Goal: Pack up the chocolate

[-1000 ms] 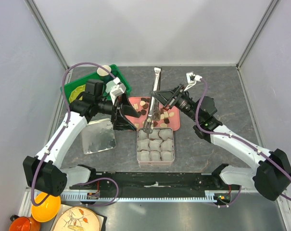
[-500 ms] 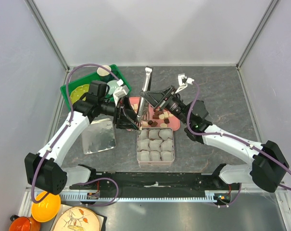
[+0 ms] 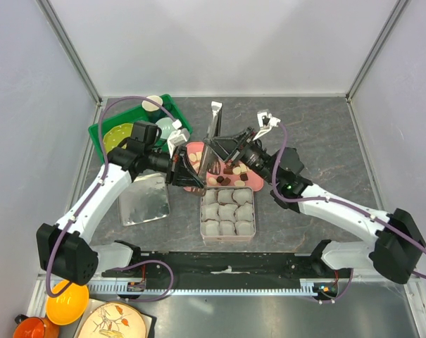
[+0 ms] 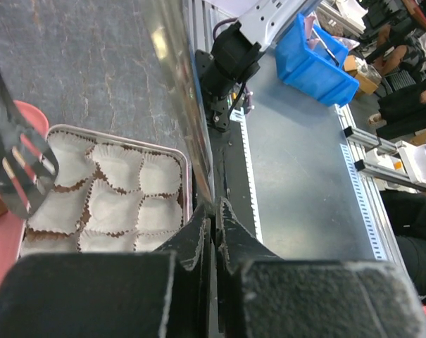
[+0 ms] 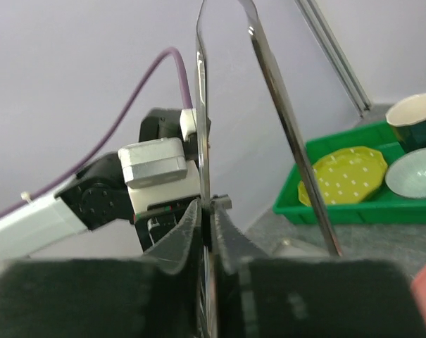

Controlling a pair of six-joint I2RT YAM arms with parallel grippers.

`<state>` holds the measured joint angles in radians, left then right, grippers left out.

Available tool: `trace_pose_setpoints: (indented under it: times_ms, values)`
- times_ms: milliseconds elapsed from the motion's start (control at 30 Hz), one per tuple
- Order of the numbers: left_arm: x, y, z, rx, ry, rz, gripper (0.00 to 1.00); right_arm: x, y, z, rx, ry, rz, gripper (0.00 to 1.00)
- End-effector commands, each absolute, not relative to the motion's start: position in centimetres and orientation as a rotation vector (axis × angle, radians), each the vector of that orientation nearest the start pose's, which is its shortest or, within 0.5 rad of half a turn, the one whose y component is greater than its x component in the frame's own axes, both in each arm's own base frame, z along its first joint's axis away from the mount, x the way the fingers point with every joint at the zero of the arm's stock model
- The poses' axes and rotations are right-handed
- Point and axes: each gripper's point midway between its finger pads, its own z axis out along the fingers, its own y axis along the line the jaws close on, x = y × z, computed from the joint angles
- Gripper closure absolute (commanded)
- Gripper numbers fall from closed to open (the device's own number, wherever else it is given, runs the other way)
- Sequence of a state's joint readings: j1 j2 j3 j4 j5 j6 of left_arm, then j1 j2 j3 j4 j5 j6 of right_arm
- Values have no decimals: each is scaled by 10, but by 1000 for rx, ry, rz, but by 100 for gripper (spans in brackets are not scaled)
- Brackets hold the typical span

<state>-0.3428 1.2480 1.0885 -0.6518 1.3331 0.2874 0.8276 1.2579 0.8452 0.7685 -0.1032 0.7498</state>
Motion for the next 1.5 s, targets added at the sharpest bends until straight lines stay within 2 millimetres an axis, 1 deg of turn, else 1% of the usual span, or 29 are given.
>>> trace_pose_setpoints:
  times_ms: [0,33,67,100,133,167,233,267,300,333,367,433,467,600,700,833,900,933,967,1000,1033,1100,1133,1200,1233,1300,1333,1400,1467]
  values:
    - [173,-237,267,1268,1593,-1451,99,235,336,382,-338,1429,1297,77]
    - [174,-235,265,1265,1609,-1434,98,229,332,391,-404,1409,1265,71]
    - [174,-235,264,1270,1609,-1420,98,220,333,387,-481,1431,1265,57]
    - [175,-235,264,1280,1601,-1402,98,214,332,371,-529,1514,1245,50]
    - [175,-234,262,1282,1617,-1392,98,207,331,376,-577,1513,1246,41]
    - [176,-233,261,1285,1620,-1379,98,203,327,363,-645,1560,1210,26]
    - [179,-232,259,1288,1630,-1345,98,195,323,367,-698,1554,1204,12]
    - [180,-231,259,1290,1634,-1331,99,194,319,354,-748,1599,1172,5]
    - [181,-231,259,1292,1636,-1316,98,187,318,356,-804,1588,1184,2]
    - [181,-229,262,1297,1631,-1286,98,184,317,352,-850,1592,1181,2]
    - [179,-227,261,1301,1644,-1277,98,184,311,339,-918,1620,1145,2]
    - [178,-223,262,1334,1635,-1211,98,180,306,338,-993,1613,1127,2]
    - [177,-220,262,1347,1640,-1192,99,179,300,331,-1024,1640,1100,2]
    - [157,-205,255,1450,1640,-1123,98,189,279,334,-1074,1562,919,2]
    - [146,-200,252,1481,1632,-1102,99,191,276,342,-1089,1501,899,2]
    - [137,-199,251,1489,1632,-1139,98,198,279,352,-1101,1446,948,2]
    - [132,-201,254,1487,1611,-1169,98,196,285,359,-1128,1381,1025,2]
    - [131,-201,255,1484,1609,-1182,99,199,282,363,-1097,1384,1063,2]
    - [129,-202,256,1484,1601,-1190,98,196,286,372,-1125,1310,1118,2]
    - [128,-203,257,1482,1595,-1201,98,199,285,375,-1116,1301,1140,2]
    - [128,-203,257,1482,1597,-1203,99,199,287,386,-1100,1267,1175,2]
    - [127,-202,258,1482,1590,-1197,99,197,287,391,-1105,1229,1221,2]
    - [127,-202,257,1483,1591,-1198,99,195,289,401,-1092,1191,1248,2]
    - [126,-202,255,1483,1595,-1198,99,195,291,404,-1099,1168,1287,2]
    - [127,-202,255,1484,1593,-1198,99,194,293,410,-1100,1135,1295,2]
    - [127,-202,255,1480,1595,-1198,98,196,298,411,-1100,1145,1348,2]
    - [127,-203,256,1478,1593,-1200,98,200,300,412,-1099,1138,1355,2]
    - [128,-203,257,1475,1590,-1197,99,199,302,416,-1103,1133,1381,2]
    - [128,-203,258,1474,1587,-1199,98,205,306,415,-1097,1143,1388,2]
